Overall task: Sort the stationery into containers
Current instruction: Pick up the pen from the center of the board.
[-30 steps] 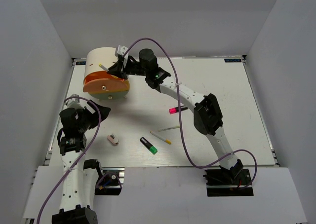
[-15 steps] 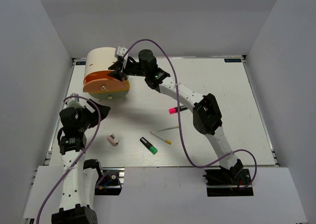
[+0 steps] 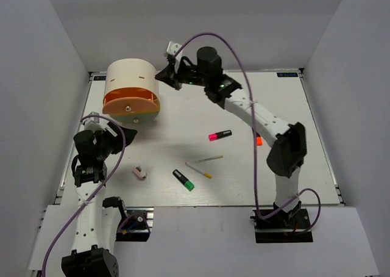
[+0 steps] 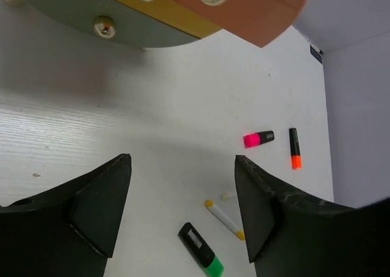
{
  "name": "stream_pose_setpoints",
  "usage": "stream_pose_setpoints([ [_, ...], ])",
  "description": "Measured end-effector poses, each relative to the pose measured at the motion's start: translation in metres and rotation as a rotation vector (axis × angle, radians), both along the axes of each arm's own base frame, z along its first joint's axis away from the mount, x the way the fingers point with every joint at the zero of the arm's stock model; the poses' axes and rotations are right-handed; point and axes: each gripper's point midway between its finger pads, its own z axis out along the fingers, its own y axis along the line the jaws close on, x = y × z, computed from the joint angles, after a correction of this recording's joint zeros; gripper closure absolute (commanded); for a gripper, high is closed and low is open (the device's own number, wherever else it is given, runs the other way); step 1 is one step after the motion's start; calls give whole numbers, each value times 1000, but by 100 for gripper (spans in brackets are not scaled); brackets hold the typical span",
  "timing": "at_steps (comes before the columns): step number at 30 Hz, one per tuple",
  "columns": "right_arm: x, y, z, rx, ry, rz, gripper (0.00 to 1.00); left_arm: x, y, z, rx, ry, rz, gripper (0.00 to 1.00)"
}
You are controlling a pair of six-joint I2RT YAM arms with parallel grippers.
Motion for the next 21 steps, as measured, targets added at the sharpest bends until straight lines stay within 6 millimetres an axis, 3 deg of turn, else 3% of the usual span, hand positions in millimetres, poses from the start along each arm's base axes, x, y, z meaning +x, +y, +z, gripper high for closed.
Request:
stream_pose_setpoints([
  [1, -3, -16, 6, -25, 12, -17, 79, 0, -3, 0, -5, -1, -13, 28],
  [3, -10, -44, 8, -77, 35, -36, 66, 0, -10, -2, -16, -5, -55, 34],
  [6, -29, -90, -25, -212, 114, -44, 55, -2, -23, -8, -32, 15, -124, 38],
  [8, -47, -119, -67, -326, 174, -38, 50, -4, -33, -12, -33, 33, -174, 38],
  [12, -102, -173, -176, -576, 336, 11, 48, -11, -54, -13, -21, 70, -292, 37],
  [14, -128, -198, -216, -673, 411, 29, 48, -10, -65, -3, -5, 74, -355, 37],
  [15, -137, -207, -227, -703, 437, 33, 47, -8, -71, 5, 7, 64, -389, 35],
  [17, -148, -222, -234, -723, 460, 24, 46, -6, -83, 19, 27, 46, -450, 35],
  [21, -143, -234, -216, -680, 424, -23, 40, -12, -111, 34, 57, 35, -571, 35],
])
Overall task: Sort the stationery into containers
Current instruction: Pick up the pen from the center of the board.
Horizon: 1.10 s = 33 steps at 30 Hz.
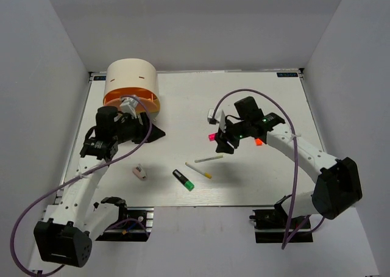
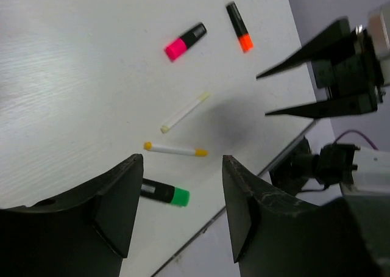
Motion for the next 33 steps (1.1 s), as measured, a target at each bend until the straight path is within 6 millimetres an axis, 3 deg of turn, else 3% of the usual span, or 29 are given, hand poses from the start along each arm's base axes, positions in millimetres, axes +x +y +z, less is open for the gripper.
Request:
stream_pose_setpoints([
  [4, 9, -11, 6, 10, -3, -58, 36, -16, -30, -9, 37, 43, -117, 35],
  [9, 21, -30, 4, -2, 29, -140, 40, -32, -76, -21, 124, 103, -281, 35],
  [10, 23, -35, 4, -6, 38, -161, 45, -34, -90, -21, 147, 105, -324, 35],
  [11, 27, -40, 4, -9, 45, -181, 61, -35, -103, -22, 178, 100, -360, 35],
  [13, 37, -49, 9, -7, 50, -224, 78, -35, -126, -26, 232, 84, -424, 35],
  [15, 48, -58, 17, 3, 56, -276, 89, -39, -142, -38, 300, 70, -477, 35],
  [17, 58, -66, 22, 12, 55, -320, 89, -46, -146, -54, 370, 85, -512, 38],
  [21, 70, -84, 26, 21, 62, -399, 87, -51, -150, -82, 506, 151, -523, 54],
  [26, 77, -98, 26, 29, 76, -457, 84, -61, -152, -101, 602, 162, -532, 54],
  [33, 81, -106, 25, 43, 94, -482, 82, -74, -157, -108, 697, 47, -648, 39],
])
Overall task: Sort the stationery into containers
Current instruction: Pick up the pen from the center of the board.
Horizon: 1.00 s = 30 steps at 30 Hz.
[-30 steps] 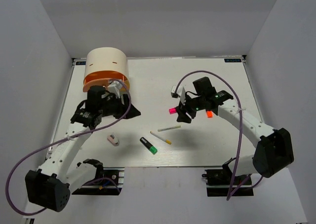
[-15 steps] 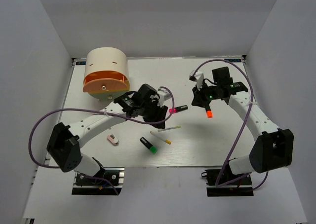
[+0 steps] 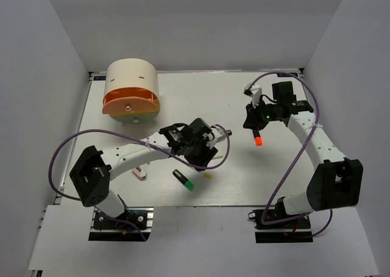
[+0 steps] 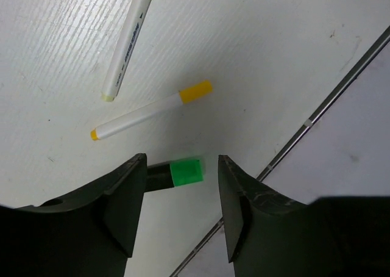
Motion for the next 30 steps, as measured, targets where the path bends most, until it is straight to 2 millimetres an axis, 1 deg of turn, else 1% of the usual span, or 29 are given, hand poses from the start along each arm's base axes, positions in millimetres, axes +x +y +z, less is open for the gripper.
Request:
stream_pose_setpoints([
  [2, 0, 0, -1, 8, 9, -2, 82, 0, 1, -6, 25, -23, -33, 39],
  [4, 1, -1, -2, 16, 17, -7, 81, 1, -1, -16, 57, -38, -72, 39],
  [9, 2, -5, -1, 29, 25, -21, 81, 4, 2, -61, 193, -34, -145, 39],
  [11, 1, -7, -2, 31, 31, -25, 81, 5, 4, -71, 231, -43, -172, 38],
  [14, 0, -10, -6, 33, 42, -34, 81, 9, 4, -75, 250, -71, -204, 38],
  [22, -3, -14, -8, 39, 67, -45, 81, 21, -2, -72, 253, -137, -250, 38],
  [30, -3, -17, -7, 50, 71, -52, 81, 22, -1, -84, 279, -130, -277, 38],
])
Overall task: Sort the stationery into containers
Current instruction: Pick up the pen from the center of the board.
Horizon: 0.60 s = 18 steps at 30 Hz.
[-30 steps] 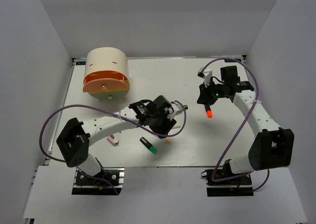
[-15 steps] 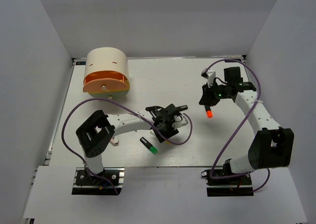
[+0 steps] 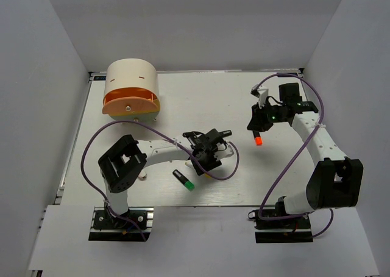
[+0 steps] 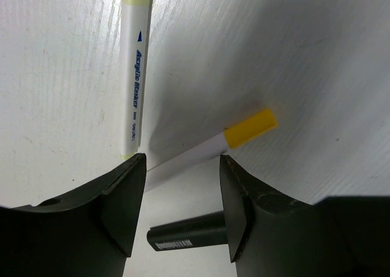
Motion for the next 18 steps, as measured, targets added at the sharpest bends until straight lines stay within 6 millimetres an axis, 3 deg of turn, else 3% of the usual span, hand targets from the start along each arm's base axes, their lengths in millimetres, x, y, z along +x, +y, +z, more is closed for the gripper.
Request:
stream_pose_setpoints([
  [11, 0, -2, 0, 7, 4, -7, 78, 0, 2, -5, 9, -1, -17, 38],
  [18, 0, -2, 1, 15, 7, -6, 78, -5, 7, -12, 23, 9, -23, 43],
])
